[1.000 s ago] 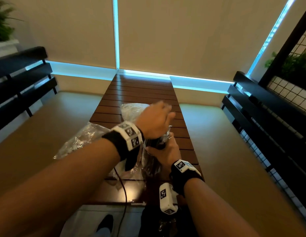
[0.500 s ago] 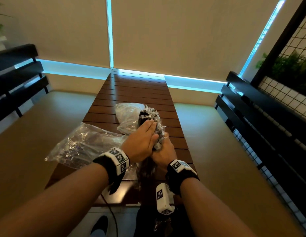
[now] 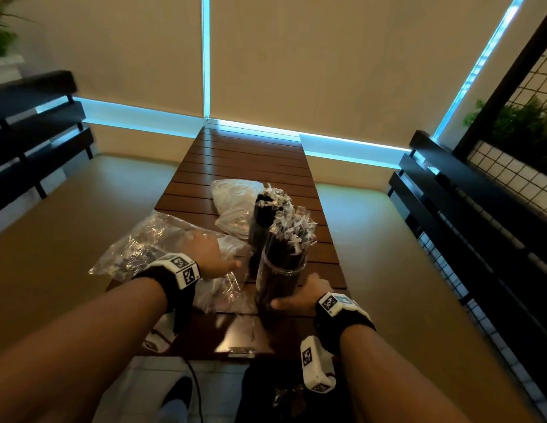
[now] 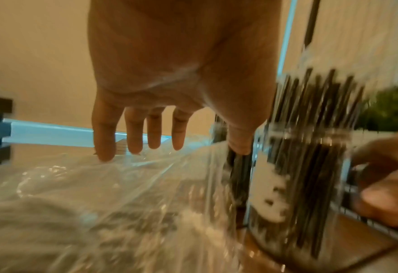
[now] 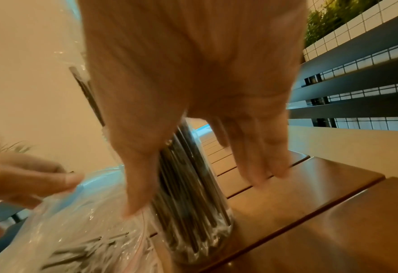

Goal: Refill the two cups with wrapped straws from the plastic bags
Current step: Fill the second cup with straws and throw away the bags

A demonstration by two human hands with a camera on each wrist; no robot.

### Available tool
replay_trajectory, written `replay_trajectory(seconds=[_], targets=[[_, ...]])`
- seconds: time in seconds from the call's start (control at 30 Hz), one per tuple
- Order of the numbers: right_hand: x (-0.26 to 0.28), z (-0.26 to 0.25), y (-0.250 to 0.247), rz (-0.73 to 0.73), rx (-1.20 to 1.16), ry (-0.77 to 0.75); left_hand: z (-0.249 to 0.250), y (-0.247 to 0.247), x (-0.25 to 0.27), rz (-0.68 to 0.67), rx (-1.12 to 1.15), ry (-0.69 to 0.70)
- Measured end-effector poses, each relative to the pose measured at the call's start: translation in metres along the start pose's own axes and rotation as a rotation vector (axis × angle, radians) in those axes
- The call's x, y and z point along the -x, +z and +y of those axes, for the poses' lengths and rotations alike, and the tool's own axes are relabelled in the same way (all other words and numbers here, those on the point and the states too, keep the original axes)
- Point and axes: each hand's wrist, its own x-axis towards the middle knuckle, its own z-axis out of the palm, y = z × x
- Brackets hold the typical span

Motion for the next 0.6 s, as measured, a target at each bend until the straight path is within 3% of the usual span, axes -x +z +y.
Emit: replay_trajectory(seconds=[0.07,0.2,0.37,0.47,0.6], targets=[[0.001,-0.001,0.006,-0.144,0.17,0.007,-0.003,0.019,-0.001,-0.023,-0.022,-0.012],[0.007,-0.03,0.034,-0.224,0.299,-0.187,-0.005,0.044,-0.001,0.031,0.1,-0.054],[-0.001,-0.075,0.062,-0.066,0.231,-0.47,-0.023,0.04,-0.012,0.073,0.29,-0.011],[-0.015,-0.097,0.079,0.051,0.193,-0.494,-0.051,0.049,-0.027,0.098,0.378,0.077],[-0.031,-0.119,0.099,0.032,0.244,-0.517,-0.062,0.031,-0.004,0.096,0.446,0.134]])
